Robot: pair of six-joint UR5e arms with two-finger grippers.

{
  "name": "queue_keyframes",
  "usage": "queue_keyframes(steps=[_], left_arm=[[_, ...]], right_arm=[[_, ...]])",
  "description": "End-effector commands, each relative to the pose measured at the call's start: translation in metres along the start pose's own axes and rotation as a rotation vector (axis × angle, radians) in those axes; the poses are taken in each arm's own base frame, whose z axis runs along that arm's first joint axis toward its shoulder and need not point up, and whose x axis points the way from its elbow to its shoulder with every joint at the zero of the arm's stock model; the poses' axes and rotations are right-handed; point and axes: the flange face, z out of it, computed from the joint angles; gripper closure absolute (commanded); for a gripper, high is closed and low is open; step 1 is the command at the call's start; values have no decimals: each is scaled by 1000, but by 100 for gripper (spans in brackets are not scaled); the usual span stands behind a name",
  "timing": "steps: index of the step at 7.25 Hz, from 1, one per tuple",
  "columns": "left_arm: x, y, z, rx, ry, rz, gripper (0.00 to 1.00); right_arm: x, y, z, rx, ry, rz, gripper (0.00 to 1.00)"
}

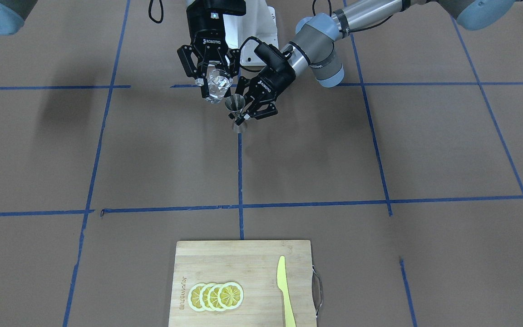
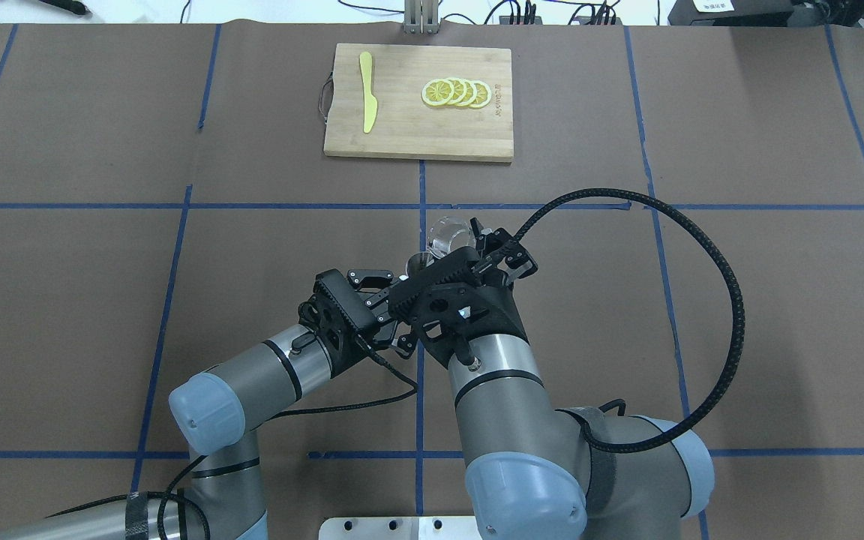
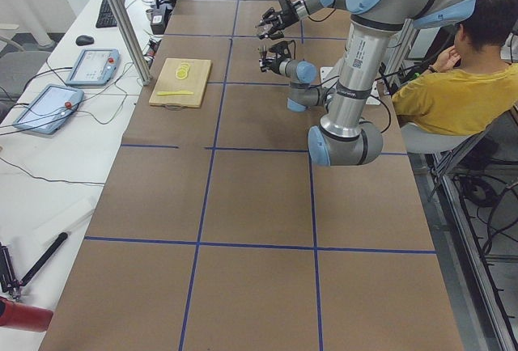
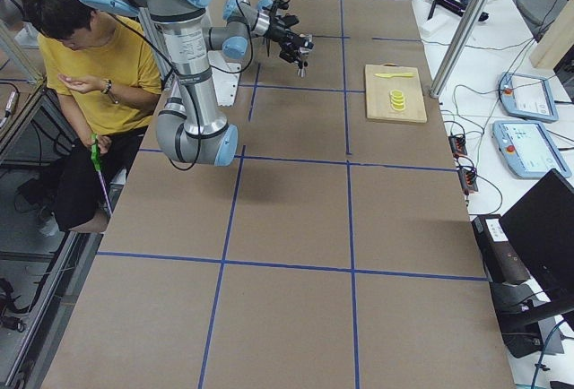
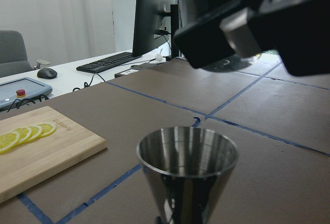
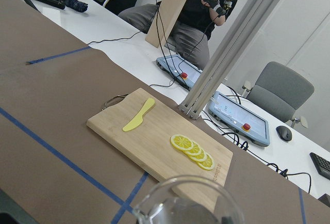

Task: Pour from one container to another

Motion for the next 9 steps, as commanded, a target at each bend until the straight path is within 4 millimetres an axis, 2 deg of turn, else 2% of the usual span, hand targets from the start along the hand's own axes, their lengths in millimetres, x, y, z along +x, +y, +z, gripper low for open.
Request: queue_keyframes(steps=[1,9], left_arm=[[0,1,0,-2,-1,1,100],[2,-1,2,0,1,-1,100]], right_arm=[[-2,2,0,-11,5,-78,100],[-4,-3,0,-15,11,-258,100]])
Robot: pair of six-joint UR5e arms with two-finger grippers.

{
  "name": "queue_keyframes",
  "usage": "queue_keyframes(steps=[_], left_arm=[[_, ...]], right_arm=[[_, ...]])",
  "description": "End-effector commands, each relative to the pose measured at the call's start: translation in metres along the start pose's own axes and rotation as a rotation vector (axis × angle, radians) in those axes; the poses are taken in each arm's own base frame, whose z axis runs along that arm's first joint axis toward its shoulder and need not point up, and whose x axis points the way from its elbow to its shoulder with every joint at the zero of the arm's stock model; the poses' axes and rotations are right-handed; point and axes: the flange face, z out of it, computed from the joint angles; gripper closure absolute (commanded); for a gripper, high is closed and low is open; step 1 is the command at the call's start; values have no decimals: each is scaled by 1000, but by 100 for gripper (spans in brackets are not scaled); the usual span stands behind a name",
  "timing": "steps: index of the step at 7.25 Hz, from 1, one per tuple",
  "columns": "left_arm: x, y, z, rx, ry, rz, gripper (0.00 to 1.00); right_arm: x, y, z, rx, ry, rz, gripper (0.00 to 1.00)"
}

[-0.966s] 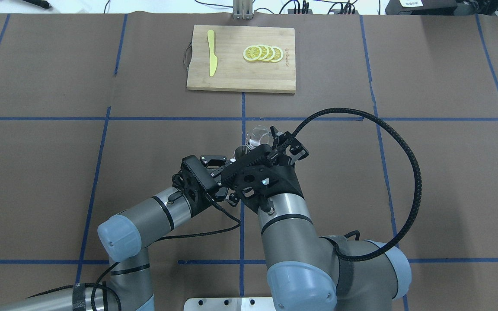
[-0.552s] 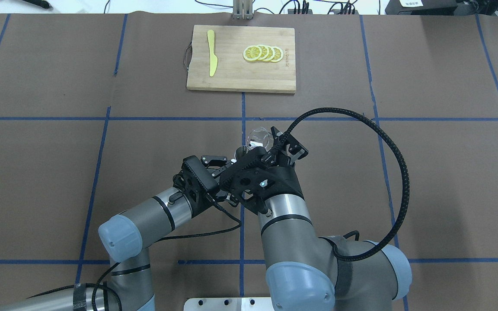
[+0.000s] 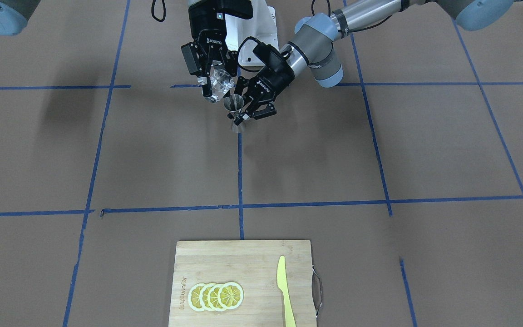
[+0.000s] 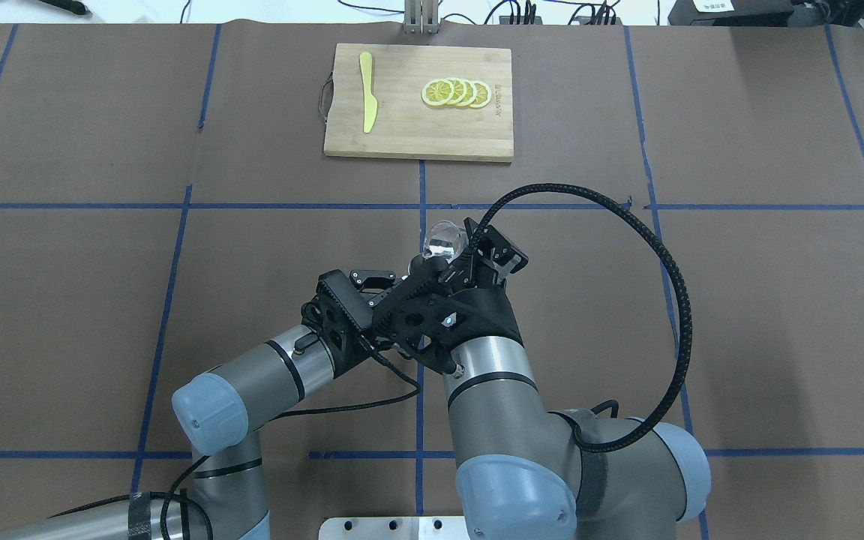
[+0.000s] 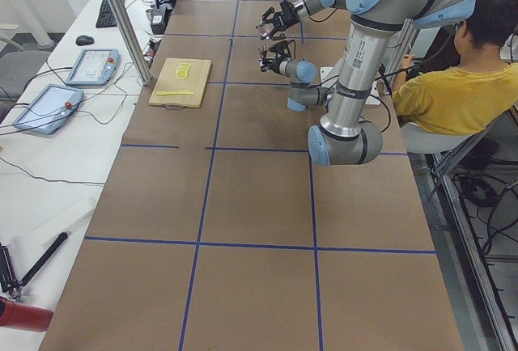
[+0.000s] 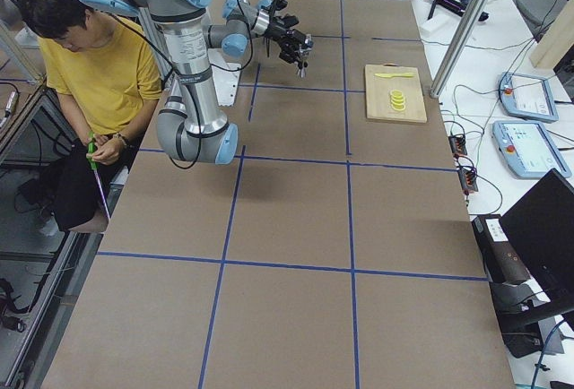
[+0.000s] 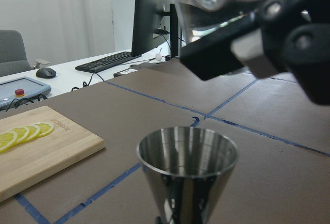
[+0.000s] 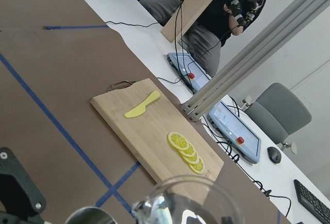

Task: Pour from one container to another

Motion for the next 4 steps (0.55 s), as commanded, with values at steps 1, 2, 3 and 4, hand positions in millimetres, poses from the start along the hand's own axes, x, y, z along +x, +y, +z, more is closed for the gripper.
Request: queue_keyframes(steps=[1,2,3,4], left_arm=[[0,0,0,0,0,0,100],[0,0,0,0,0,0,100],[0,0,0,0,0,0,100],[0,-1,0,1,0,0,100]], right_arm=[[0,-1,0,0,2,-54,100],[-1,0,1,-7,5,-74,100],[-2,-5,0,-11,7,-80,100],[-3,-10,-1,-15,10,-88,100]])
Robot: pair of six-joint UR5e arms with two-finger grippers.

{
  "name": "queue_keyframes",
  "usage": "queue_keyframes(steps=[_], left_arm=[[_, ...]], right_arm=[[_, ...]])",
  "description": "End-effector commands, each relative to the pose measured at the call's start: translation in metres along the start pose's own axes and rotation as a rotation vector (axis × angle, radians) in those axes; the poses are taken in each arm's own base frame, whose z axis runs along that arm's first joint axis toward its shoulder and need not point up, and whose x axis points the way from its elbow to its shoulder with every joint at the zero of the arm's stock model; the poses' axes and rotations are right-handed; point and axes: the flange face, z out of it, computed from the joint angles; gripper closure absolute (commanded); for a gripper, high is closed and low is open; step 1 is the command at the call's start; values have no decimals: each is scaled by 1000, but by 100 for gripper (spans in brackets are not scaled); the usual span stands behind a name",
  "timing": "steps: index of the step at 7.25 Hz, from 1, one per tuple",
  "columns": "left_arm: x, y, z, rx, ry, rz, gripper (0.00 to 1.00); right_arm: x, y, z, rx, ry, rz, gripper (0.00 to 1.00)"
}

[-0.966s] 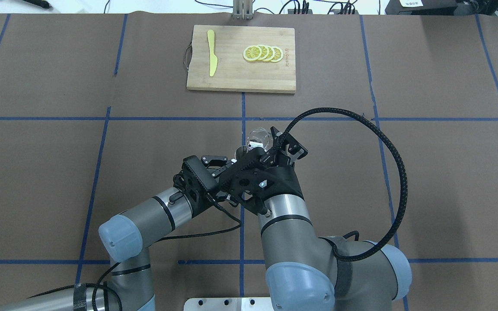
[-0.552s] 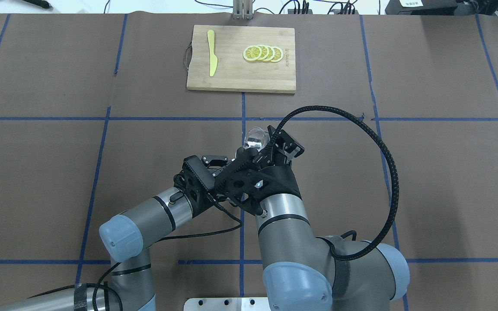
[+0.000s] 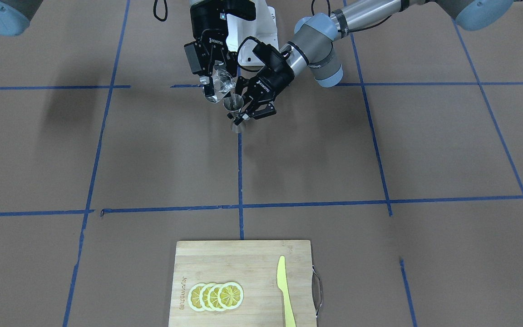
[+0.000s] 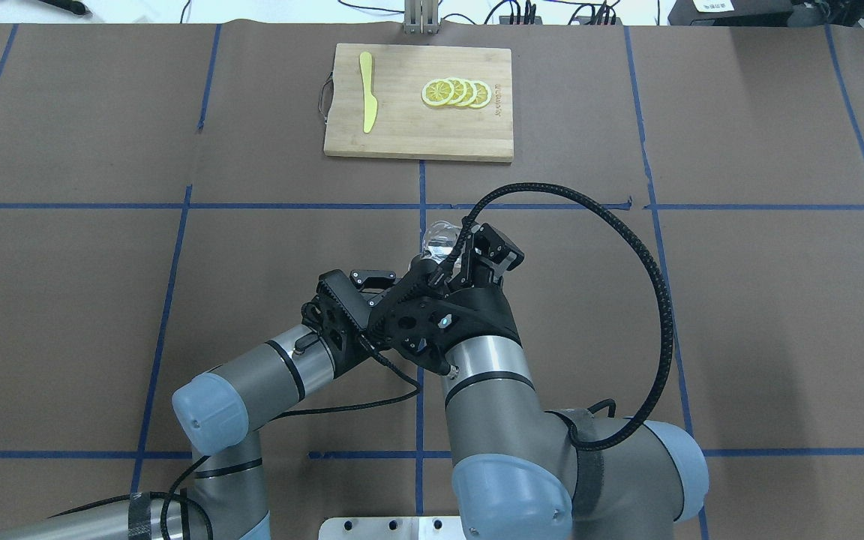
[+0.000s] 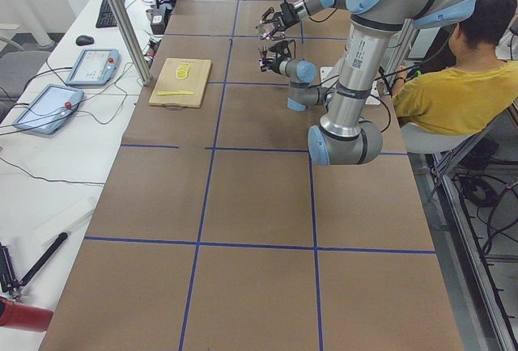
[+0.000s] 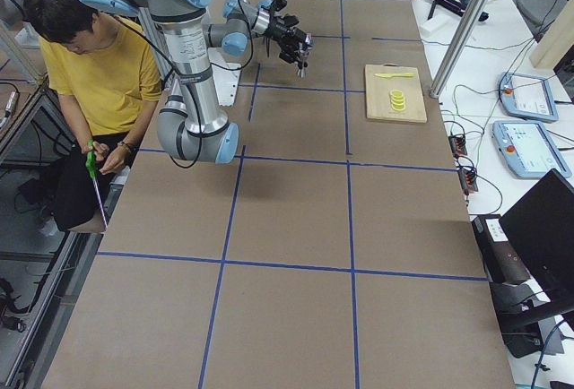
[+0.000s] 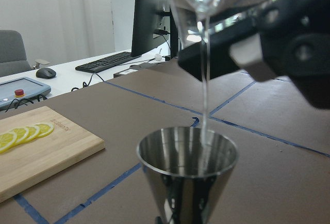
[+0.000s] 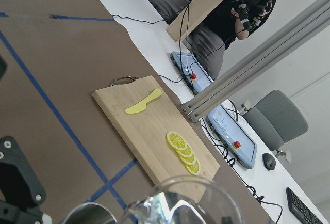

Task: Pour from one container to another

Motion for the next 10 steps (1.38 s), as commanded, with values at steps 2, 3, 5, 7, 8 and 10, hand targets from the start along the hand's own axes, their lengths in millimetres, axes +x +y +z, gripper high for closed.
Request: queue_keyframes(steps=[2,3,5,7,8,10], left_arm=[[0,-1,0,1,0,0,100],[0,-2,0,2,1,-1,100],[1,-3,-1,4,0,-1,100],[0,-2,-1,2,1,-1,100],[0,-2,-1,2,1,-1,100],[0,-2,-1,2,1,-1,100]], right_arm=[[-1,-5,-1,-13,11,-37,100],[0,-6,0,-12,15,-73,100],[0,-4,1,-18,25,-110,100],[2,-4,2,-18,36,-152,100],[2,-3,2,-19,40,-170,100],[1,0,3,-24,41,-208,100]])
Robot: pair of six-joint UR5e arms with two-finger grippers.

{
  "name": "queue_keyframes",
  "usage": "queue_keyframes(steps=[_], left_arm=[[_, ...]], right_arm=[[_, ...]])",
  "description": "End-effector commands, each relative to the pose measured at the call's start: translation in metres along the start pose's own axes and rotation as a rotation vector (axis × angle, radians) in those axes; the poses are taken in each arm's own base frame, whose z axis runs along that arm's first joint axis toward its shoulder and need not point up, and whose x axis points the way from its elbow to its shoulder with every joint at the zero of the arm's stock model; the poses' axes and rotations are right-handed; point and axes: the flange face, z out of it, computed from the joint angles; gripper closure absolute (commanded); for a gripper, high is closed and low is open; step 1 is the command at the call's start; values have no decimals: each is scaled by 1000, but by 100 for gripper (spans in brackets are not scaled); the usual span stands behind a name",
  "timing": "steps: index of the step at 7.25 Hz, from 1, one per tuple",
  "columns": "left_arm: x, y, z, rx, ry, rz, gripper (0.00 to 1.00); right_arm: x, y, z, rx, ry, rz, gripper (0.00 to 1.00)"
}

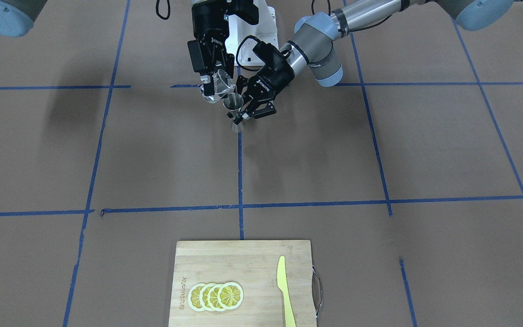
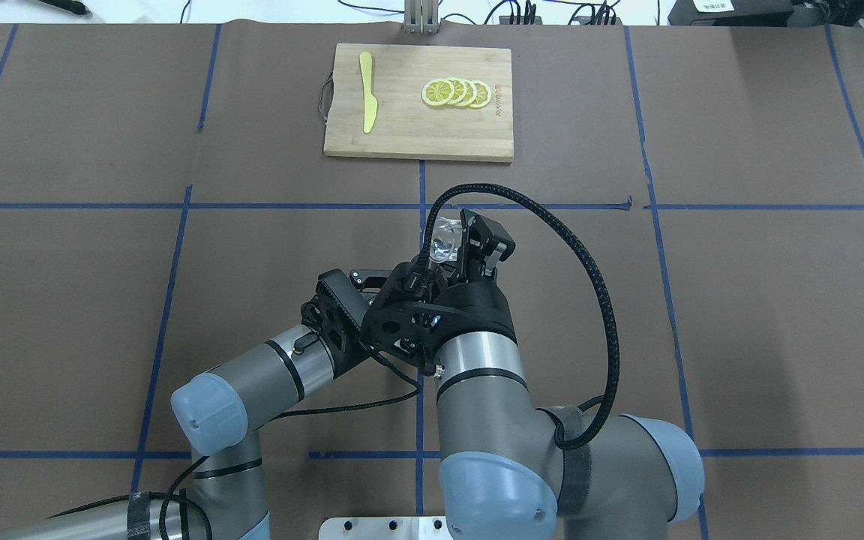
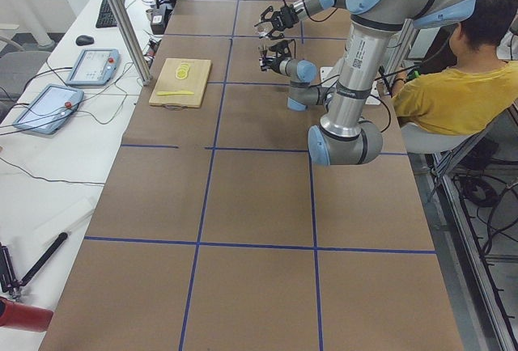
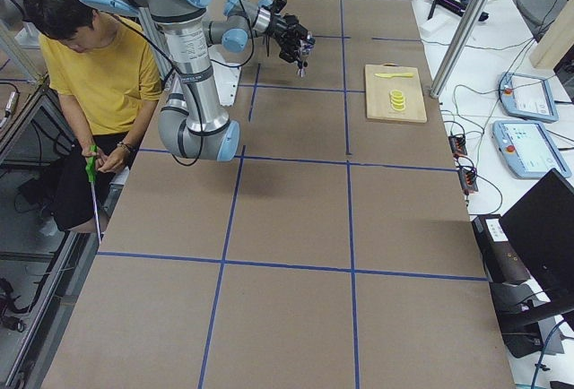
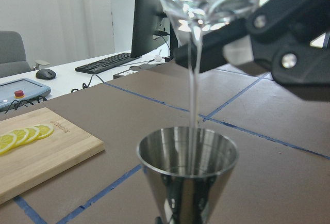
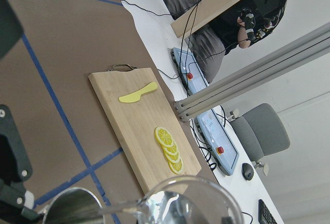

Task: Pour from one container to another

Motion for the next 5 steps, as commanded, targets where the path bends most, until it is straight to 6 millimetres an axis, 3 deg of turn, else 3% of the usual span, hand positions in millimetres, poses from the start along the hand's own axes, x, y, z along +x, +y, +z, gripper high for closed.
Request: queue_keyframes(steps=[1,5], left_arm=[[0,1,0,-1,-1,1,100],[0,1,0,-2,1,1,100]], right_arm=[[0,2,1,-2,7,-51,100],[3,6,4,-3,44,-156,100]])
